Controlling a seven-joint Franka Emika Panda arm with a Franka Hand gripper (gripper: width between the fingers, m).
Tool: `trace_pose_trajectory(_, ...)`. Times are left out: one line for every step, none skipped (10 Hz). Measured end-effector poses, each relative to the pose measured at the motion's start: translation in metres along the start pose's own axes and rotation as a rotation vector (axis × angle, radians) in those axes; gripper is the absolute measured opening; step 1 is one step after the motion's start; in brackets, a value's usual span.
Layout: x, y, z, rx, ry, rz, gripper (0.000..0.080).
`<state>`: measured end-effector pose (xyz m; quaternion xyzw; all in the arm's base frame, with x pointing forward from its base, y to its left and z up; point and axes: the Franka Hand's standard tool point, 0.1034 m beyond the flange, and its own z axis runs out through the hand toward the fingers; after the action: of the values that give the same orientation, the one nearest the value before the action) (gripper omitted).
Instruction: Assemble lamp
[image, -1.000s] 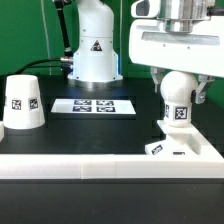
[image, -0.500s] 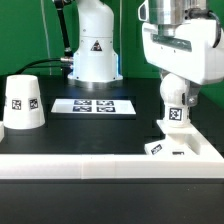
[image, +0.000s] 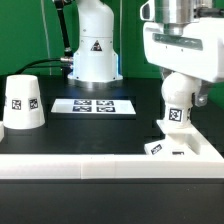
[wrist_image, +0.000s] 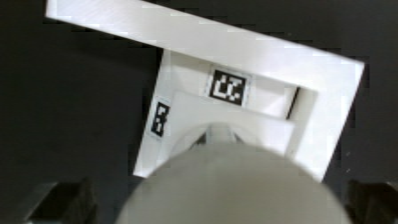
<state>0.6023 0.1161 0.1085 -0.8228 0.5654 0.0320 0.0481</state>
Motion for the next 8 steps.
trace_pose_trajectory(-0.0005, -0.001, -0.001, 0.005, 0.002, -0.127, 0.0698)
trace_pose_trajectory(0.0001, -0.001, -0.0022, 0.008, 0.003, -0.236, 0.0699)
trace_pose_trajectory(-0.0002, -0.0019, -0.0046, 0.011, 0.004, -0.31, 0.0699)
trace_pose_trajectory(0.0008, -0.0027, -0.0073, 0.015, 0.007, -0.414, 0.0699)
trace_pose_trajectory(0.0022, -0.003, -0.0089, 0.017, 0.008, -0.492, 0.0699)
trace_pose_trajectory(0.0037, -0.0027, -0.0089, 0.017, 0.009, -0.559, 0.0699)
trace_pose_trajectory(0.0036, -0.0024, -0.0083, 0.015, 0.01, -0.643, 0.0699)
trace_pose_trajectory(0.0037, -0.0023, -0.008, 0.015, 0.01, -0.701, 0.0699)
